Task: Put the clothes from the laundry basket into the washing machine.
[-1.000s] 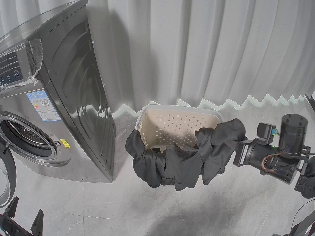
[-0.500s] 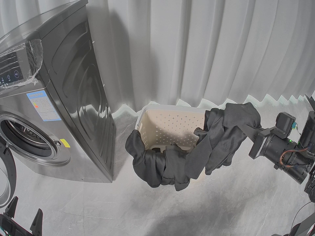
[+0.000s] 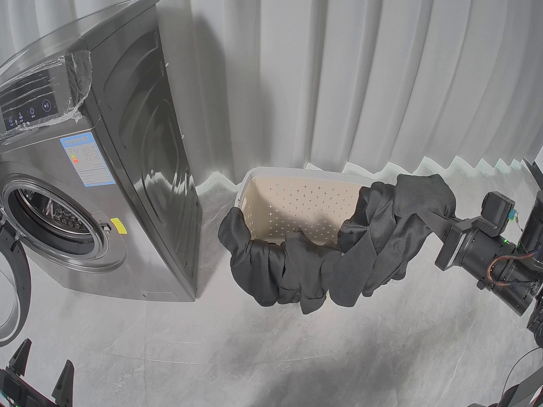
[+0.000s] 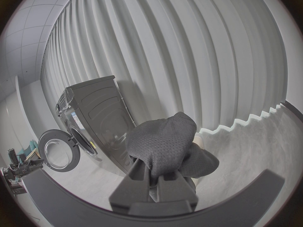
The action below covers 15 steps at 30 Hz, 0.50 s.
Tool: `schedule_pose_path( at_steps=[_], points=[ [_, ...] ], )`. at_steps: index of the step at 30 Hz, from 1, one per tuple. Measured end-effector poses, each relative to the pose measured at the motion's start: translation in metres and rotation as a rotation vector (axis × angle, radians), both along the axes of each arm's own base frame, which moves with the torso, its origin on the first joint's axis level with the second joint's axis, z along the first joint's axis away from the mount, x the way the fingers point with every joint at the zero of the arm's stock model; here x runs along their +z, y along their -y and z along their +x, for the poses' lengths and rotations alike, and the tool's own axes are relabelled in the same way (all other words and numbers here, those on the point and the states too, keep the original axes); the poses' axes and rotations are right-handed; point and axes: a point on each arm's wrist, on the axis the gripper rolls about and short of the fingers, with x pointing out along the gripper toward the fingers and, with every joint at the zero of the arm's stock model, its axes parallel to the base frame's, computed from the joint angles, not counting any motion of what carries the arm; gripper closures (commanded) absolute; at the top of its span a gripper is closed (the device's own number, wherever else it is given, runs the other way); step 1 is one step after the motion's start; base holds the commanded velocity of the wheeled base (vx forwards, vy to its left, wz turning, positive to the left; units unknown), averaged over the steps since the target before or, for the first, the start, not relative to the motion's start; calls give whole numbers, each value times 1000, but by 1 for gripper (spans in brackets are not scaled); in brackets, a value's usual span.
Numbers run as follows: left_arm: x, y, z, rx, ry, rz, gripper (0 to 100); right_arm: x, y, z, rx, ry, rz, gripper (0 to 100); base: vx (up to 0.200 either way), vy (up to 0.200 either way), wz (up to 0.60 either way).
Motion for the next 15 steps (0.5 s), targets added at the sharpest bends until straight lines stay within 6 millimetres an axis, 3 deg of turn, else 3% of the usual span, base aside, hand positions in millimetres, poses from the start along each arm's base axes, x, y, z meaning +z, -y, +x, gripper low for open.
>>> schedule_pose_path(
  at_steps=[15],
  points=[
    [0,0,0,0,0,-3,0,-1,0,1,-1,-6,0,100,0,200,0]
  ],
)
